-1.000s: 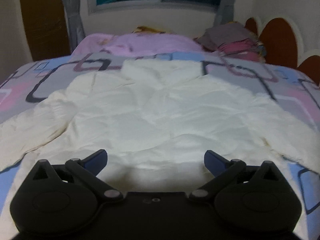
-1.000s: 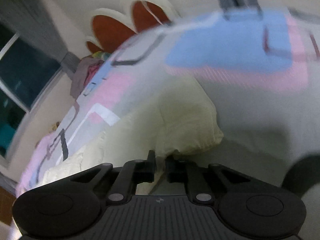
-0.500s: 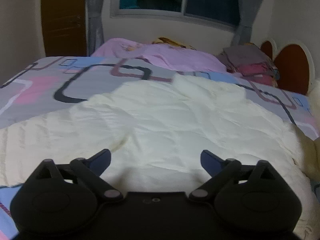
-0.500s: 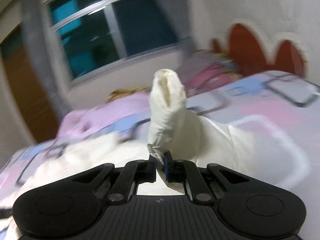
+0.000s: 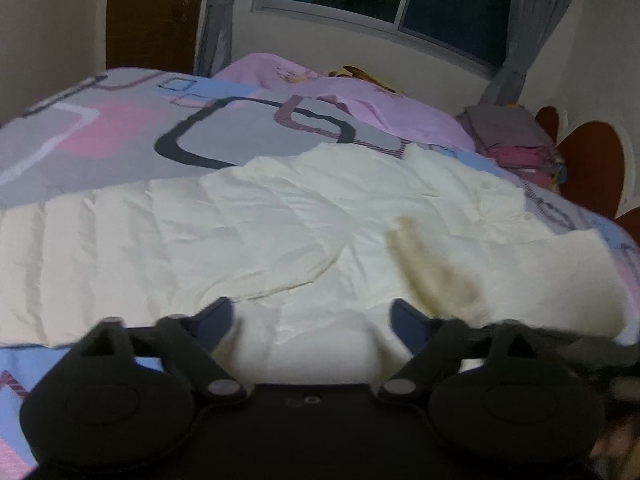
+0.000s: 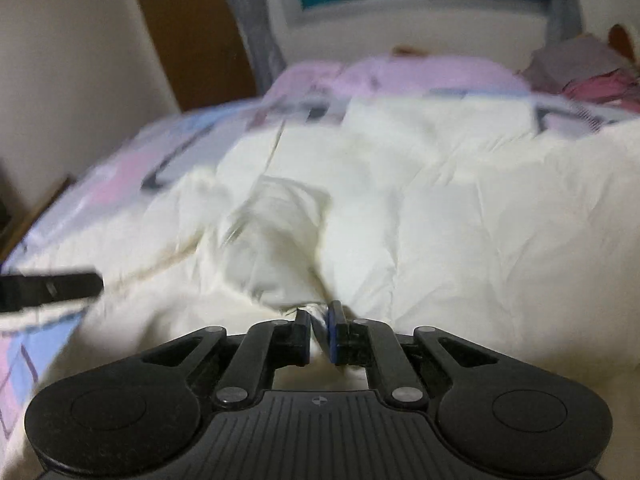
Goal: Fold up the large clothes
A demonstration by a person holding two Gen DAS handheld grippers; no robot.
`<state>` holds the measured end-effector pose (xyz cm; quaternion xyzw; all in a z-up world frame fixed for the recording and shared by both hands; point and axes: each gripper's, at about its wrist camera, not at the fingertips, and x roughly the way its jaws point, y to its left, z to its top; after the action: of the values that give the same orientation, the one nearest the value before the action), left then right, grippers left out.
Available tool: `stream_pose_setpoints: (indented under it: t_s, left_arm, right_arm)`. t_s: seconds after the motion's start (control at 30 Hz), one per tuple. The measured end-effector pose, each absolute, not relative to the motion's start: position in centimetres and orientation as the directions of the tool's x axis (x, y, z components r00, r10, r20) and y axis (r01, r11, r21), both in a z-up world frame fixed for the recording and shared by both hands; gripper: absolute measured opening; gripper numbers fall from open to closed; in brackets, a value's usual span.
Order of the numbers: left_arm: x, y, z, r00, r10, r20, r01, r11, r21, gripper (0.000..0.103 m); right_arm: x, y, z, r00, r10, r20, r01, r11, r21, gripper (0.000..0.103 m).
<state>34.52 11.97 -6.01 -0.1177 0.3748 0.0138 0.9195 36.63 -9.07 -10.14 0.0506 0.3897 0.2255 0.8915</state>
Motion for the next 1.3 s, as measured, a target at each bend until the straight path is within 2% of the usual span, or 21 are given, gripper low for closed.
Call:
stream_pose_setpoints:
  t_s: [0.03,0.1,0.13,0.3,0.33,0.37,0.4,0.43,0.47,0.5,0.53,0.6,0.63,0.8,0.9,1.07,1.13,1.2,1.3]
  left_arm:
    - [34.5,12.0,-6.0,0.725,-0.075,-0.685,-0.11,0.969,-0.223,0.099]
    - [35.1,11.3,-6.0,0.732,-0.106,-0.672,-0.088,0.965,-0.248,0.1]
    - [35.4,11.1,-6.1,0.73,-0.126,-0.671,-0.074,0.962,-0.261,0.099]
    - [38.4,8.8,-7.8,0.686,-0.255,-0.681,-0.005,0.935,-0.355,0.095]
    - [39.1,8.5,-8.4,0.67,-0.272,-0.691,-0.002,0.93,-0.368,0.089]
    - [40.0,8.1,-9.1,0.648,-0.279,-0.709,-0.005,0.929,-0.37,0.085]
    - [40.7,7.7,-9.7,0.627,-0.284,-0.725,-0.004,0.93,-0.368,0.076]
    - [41.1,7.3,-10.1,0.607,-0.282,-0.743,-0.002,0.934,-0.357,0.065]
    - [41.6,6.7,-10.5,0.589,-0.263,-0.764,-0.003,0.945,-0.327,0.059]
    - [42.0,6.2,-10.7,0.584,-0.246,-0.774,0.003,0.954,-0.301,0.043]
    - [42.2,6.0,-10.7,0.589,-0.245,-0.77,0.014,0.956,-0.294,0.021]
    - [42.2,5.4,-10.0,0.62,-0.221,-0.753,0.03,0.965,-0.259,0.01]
    - [41.9,5.4,-9.2,0.651,-0.206,-0.73,0.035,0.969,-0.243,0.008]
    - [39.8,6.7,-6.5,0.738,-0.118,-0.664,0.011,0.986,-0.163,0.008]
    - [40.1,7.5,-8.3,0.68,-0.107,-0.725,-0.016,0.987,-0.161,0.008]
    - [39.9,7.5,-10.4,0.633,-0.103,-0.767,-0.024,0.988,-0.152,0.011]
    - [39.4,8.1,-9.4,0.658,-0.053,-0.752,-0.064,0.99,-0.125,0.041]
    - [38.4,8.4,-7.7,0.73,0.042,-0.682,-0.107,0.993,-0.053,0.059]
    - [39.4,7.2,-6.3,0.773,0.034,-0.634,-0.048,0.999,-0.004,0.058]
  right_arm:
    - [36.3,-9.1,-9.8,0.607,0.436,-0.664,-0.373,0.894,0.247,0.023]
    - [35.8,-9.7,-9.2,0.648,0.441,-0.621,-0.37,0.895,0.248,0.076]
    - [35.2,-10.5,-8.5,0.677,0.432,-0.596,-0.359,0.901,0.245,0.08]
    - [34.0,-16.4,-5.5,0.758,0.38,-0.53,-0.269,0.923,0.276,0.079]
    - [33.8,-18.5,-5.1,0.781,0.35,-0.518,-0.225,0.93,0.29,0.075]
    - [33.5,-20.2,-4.6,0.792,0.325,-0.517,-0.184,0.934,0.307,0.066]
    - [33.5,-22.0,-4.5,0.801,0.296,-0.52,-0.137,0.937,0.322,0.06]
    - [33.4,-23.7,-4.4,0.814,0.255,-0.523,-0.082,0.94,0.33,0.059]
    - [33.2,-25.7,-4.5,0.823,0.206,-0.529,-0.018,0.941,0.337,0.055]
    - [33.2,-27.5,-4.8,0.825,0.164,-0.541,0.041,0.937,0.347,0.048]
    - [33.3,-29.0,-5.1,0.82,0.13,-0.558,0.096,0.929,0.358,0.044]
    - [34.1,-31.5,-5.8,0.795,0.083,-0.601,0.184,0.911,0.369,0.033]
    - [34.5,-32.3,-6.3,0.789,0.077,-0.609,0.203,0.904,0.377,0.031]
    - [36.3,-32.5,-8.3,0.767,0.088,-0.636,0.195,0.912,0.361,0.029]
    - [37.9,-31.8,-10.8,0.702,0.074,-0.709,0.21,0.929,0.305,0.028]
    - [37.9,-32.3,-10.2,0.713,0.072,-0.697,0.195,0.935,0.297,0.029]
    - [37.8,-33.1,-8.9,0.749,0.066,-0.659,0.19,0.932,0.308,0.029]
    - [38.5,-33.7,-7.6,0.775,0.063,-0.628,0.185,0.929,0.32,0.029]
    - [41.2,-33.5,-6.3,0.79,0.065,-0.609,0.164,0.936,0.312,0.029]
